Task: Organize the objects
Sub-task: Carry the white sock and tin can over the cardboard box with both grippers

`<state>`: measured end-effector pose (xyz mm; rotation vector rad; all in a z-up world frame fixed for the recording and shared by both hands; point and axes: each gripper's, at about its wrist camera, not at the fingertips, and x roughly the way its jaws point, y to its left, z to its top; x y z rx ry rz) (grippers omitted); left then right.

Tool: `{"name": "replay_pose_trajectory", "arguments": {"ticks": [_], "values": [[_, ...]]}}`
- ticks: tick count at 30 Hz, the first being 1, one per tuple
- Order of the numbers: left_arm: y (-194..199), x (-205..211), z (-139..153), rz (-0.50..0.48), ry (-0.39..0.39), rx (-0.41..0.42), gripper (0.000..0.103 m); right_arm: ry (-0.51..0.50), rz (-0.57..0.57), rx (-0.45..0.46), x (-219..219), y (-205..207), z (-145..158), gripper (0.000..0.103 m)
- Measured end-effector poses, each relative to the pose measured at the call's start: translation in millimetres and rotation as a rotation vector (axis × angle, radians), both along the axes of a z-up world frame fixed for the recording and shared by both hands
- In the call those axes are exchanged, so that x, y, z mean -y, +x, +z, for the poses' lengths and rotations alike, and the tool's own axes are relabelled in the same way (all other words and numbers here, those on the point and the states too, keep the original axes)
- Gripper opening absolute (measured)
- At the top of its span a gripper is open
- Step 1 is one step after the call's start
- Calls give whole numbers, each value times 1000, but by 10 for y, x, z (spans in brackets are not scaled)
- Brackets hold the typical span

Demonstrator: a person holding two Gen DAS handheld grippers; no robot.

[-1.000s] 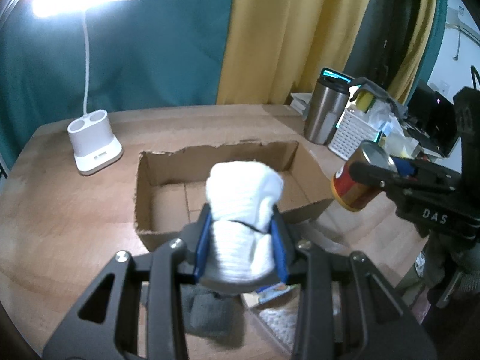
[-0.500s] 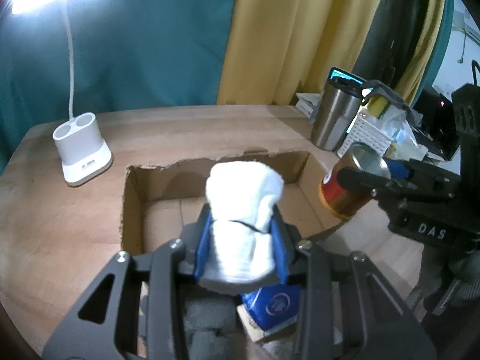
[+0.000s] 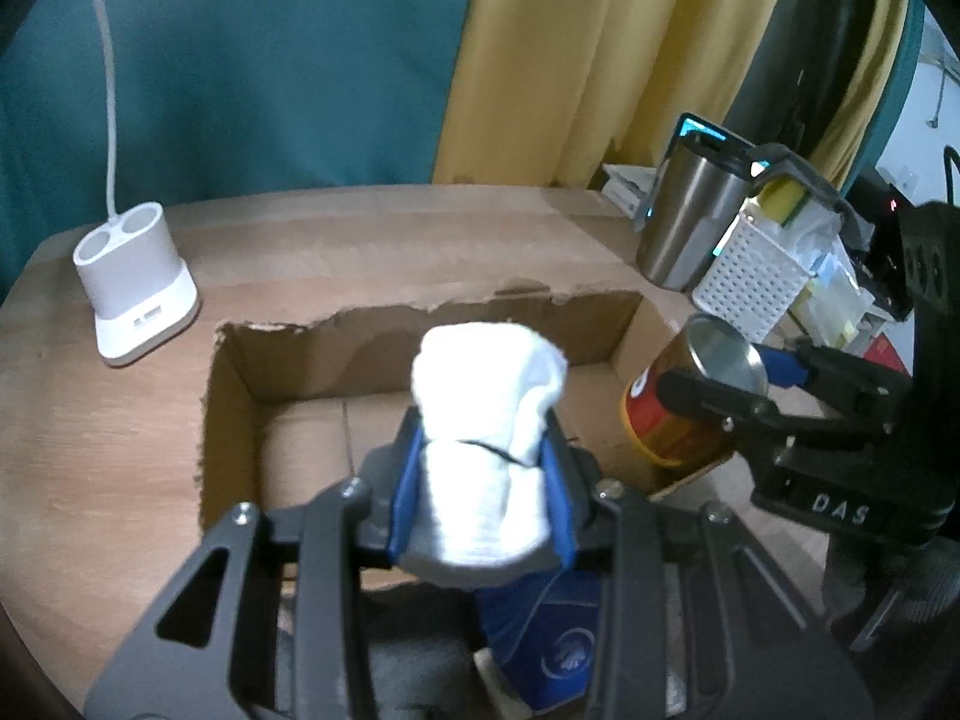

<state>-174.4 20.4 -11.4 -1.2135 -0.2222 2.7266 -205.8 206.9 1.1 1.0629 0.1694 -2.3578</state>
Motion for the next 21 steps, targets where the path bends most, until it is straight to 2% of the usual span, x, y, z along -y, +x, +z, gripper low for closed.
{"name": "replay_pose_trajectory", "arguments": {"ticks": [7, 16, 21], "values": [[-83, -55, -97, 2, 8, 22, 37, 1, 8, 28, -2, -7, -165, 59], [-184, -105, -221, 29, 20, 65, 37, 14, 33, 16, 15, 44, -234, 59], [-215, -123, -246, 42, 22, 76, 37, -9, 47, 2, 8, 76, -209, 70]]}}
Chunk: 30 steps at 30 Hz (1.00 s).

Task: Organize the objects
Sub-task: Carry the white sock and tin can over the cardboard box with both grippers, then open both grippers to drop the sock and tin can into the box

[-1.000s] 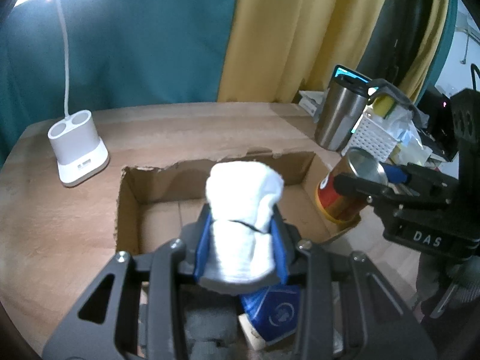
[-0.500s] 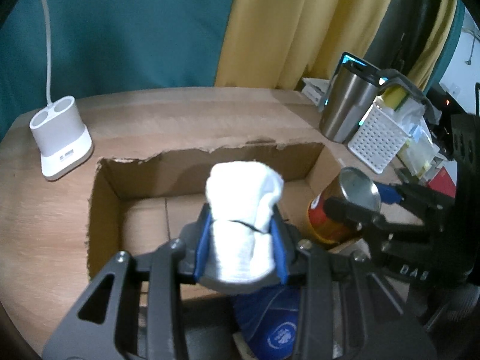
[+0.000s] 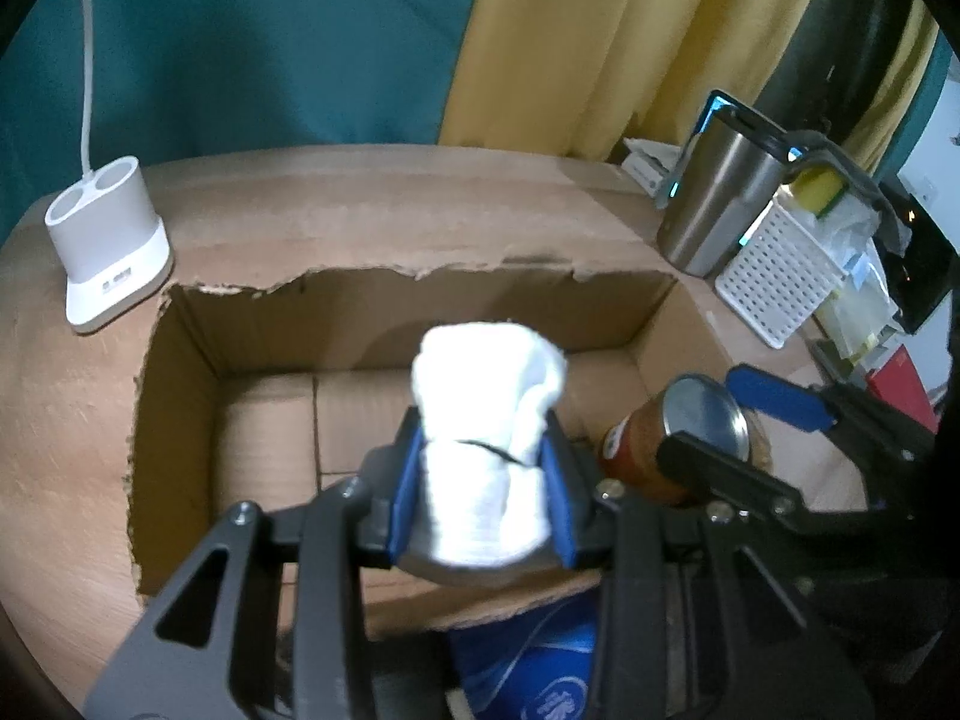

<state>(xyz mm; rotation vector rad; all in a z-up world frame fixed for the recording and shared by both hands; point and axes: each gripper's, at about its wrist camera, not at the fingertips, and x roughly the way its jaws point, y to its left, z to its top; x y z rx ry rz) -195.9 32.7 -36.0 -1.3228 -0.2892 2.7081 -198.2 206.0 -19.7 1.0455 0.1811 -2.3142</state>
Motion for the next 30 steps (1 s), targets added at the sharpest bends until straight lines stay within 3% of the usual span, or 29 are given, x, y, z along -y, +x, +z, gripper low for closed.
{"name": "replay_pose_trajectory", "arguments": {"ticks": [5, 13, 16, 18, 30], "values": [[-23, -49, -22, 7, 3, 13, 38, -31, -20, -42, -89, 50, 144, 70], [-134, -182, -74, -1, 20, 42, 38, -25, -81, -38, -257, -15, 141, 70], [-201, -192, -149, 18, 64, 94, 43, -22, -93, -38, -309, -28, 140, 70], [-203, -189, -169, 21, 93, 111, 61, -22, -101, -36, -344, -35, 138, 70], [170, -54, 142, 32, 79, 13, 62, -29, -129, -36, -391, 84, 188, 70]]}}
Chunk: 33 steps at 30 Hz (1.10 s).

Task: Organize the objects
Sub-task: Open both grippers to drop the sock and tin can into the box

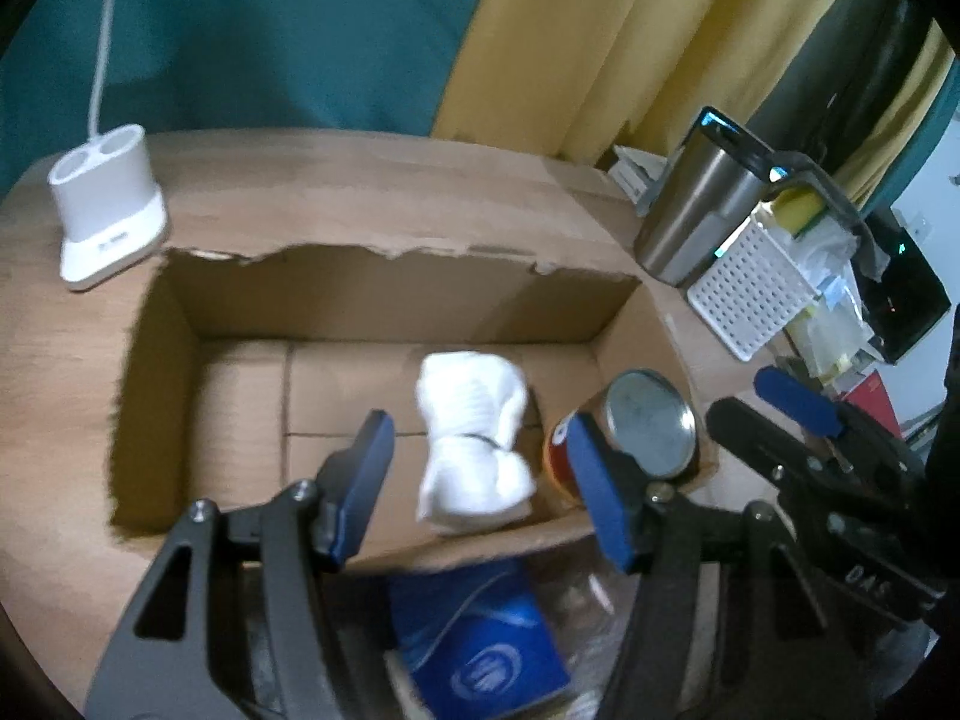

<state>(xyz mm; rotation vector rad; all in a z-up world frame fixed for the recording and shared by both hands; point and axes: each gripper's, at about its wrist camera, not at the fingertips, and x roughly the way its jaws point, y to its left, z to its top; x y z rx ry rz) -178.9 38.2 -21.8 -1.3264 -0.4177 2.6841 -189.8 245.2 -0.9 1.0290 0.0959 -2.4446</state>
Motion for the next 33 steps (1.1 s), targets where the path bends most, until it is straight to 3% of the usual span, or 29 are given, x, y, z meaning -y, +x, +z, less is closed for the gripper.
{"name": "replay_pose_trajectory", "arguments": {"ticks": [10, 26, 29, 31, 33], "values": [[322, 196, 113, 35, -36, -47, 62, 9, 11, -3, 92, 224, 31, 70], [666, 327, 56, 50, -45, -63, 62, 41, 48, 11, 251, 513, -43, 70], [706, 336, 17, 49, -37, -54, 71, 46, 44, 25, 276, 551, -88, 70], [723, 339, 9, 48, -28, -51, 72, 46, 50, 32, 296, 570, -112, 70], [740, 340, 9, 45, -29, -54, 72, 43, 57, 45, 315, 578, -142, 78]]}}
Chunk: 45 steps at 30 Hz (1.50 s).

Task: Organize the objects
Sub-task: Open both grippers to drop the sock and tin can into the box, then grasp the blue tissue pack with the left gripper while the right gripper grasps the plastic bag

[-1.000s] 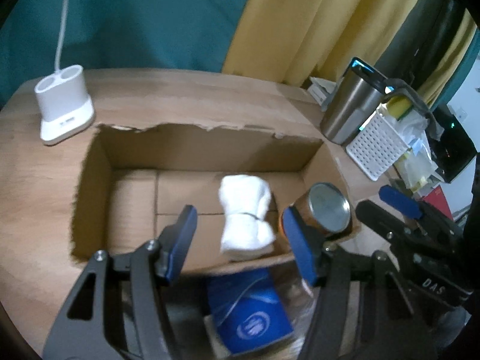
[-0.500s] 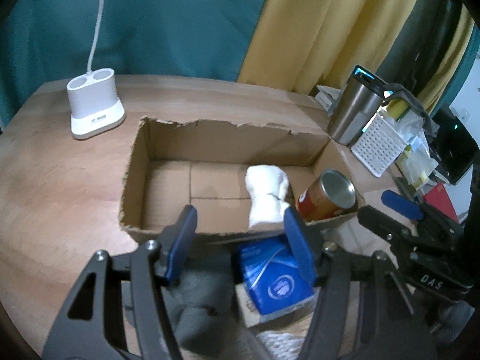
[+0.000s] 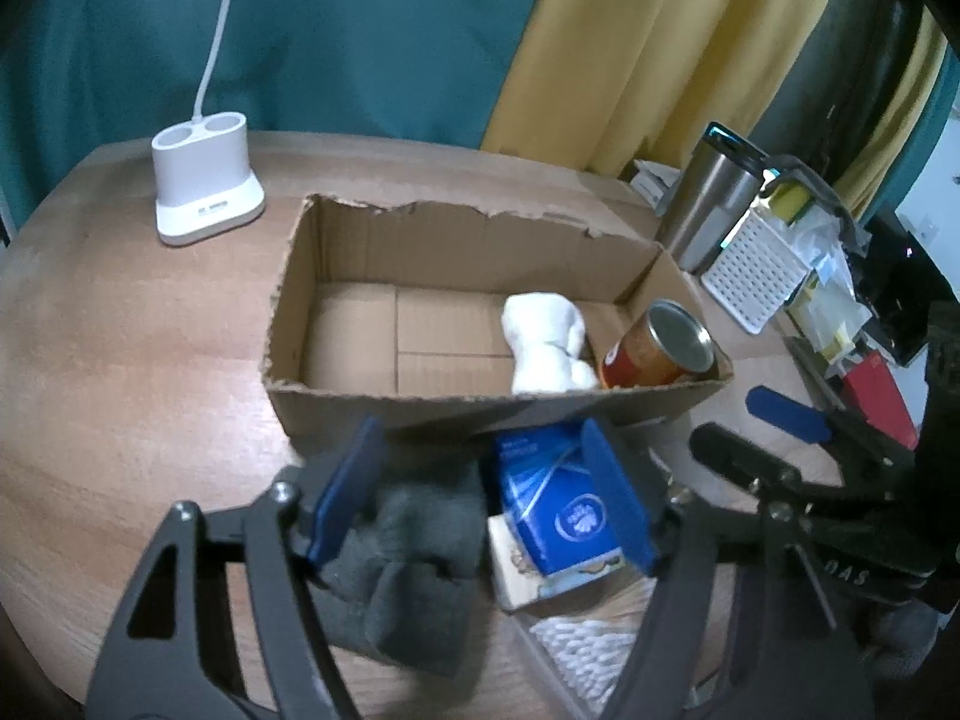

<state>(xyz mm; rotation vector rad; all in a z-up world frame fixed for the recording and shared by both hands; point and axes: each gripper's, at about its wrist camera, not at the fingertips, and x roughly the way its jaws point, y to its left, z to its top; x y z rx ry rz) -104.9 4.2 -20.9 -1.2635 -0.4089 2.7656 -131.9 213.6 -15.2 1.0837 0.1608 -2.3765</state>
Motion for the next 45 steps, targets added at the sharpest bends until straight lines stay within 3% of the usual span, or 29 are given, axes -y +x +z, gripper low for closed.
{"name": "replay_pose_trajectory", "arguments": {"ticks": [2, 16, 19, 21, 25, 37, 41, 45], "values": [[15, 6, -11, 1, 0, 1, 72, -5, 4, 14, 19, -1, -33, 82], [63, -96, -106, -17, -5, 30, 72, 33, 57, 111, 143, -38, -286, 81], [52, -166, -112, -38, -8, 34, 73, 22, 58, 135, 98, -42, -352, 75], [38, -234, -122, -51, -14, 39, 73, 30, 55, 141, 70, -40, -384, 58], [-5, -374, -162, -73, -35, 62, 73, 33, 56, 136, -9, -15, -407, 51], [-163, -708, -357, -116, -145, 141, 73, -7, 38, 131, -264, -34, -406, 49], [-173, -722, -373, -132, -140, 138, 72, -11, 31, 129, -297, -52, -401, 48], [-170, -717, -400, -160, -134, 132, 62, -15, 26, 115, -331, -51, -365, 47]]}}
